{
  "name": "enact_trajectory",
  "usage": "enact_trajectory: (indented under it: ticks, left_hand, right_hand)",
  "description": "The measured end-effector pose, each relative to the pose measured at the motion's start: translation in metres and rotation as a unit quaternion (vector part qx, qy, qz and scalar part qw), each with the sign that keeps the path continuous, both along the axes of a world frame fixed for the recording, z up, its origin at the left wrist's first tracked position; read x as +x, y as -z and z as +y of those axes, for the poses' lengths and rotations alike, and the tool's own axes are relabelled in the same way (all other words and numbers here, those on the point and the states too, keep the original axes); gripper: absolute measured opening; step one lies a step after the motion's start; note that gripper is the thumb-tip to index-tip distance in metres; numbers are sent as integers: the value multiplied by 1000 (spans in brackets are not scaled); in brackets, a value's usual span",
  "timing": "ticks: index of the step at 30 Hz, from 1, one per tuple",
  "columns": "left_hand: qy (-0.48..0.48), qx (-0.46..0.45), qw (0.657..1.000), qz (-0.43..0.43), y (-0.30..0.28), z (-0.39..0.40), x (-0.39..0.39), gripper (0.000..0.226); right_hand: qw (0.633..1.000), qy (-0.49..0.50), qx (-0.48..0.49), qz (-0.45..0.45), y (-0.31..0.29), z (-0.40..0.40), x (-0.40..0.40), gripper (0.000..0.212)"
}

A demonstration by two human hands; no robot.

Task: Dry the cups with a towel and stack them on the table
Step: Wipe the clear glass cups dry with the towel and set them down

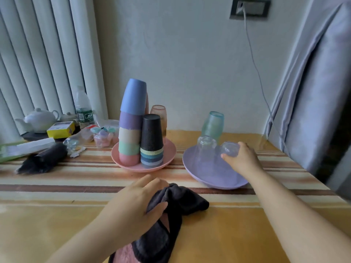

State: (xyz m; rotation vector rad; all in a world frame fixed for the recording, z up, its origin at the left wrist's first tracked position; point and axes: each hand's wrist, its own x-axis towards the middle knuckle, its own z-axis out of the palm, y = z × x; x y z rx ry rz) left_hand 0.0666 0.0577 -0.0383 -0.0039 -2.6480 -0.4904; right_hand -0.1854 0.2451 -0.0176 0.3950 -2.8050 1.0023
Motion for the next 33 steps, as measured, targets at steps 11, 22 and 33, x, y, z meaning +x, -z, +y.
enact_trajectory:
  ticks: [11,22,33]
  left_hand:
    - [-76,7,986,-150,13,-7,-29,61]
    - [-88,16,965,-247,28,-7,-55,75]
    - [-69,161,984,32,10,-16,-63,14]
  right_hand:
    - [999,-34,-37,-10,-3,8,-6,79]
    - [998,22,50,44,3,8,0,103]
    - [922,-384,59,10,28,-40,108,74]
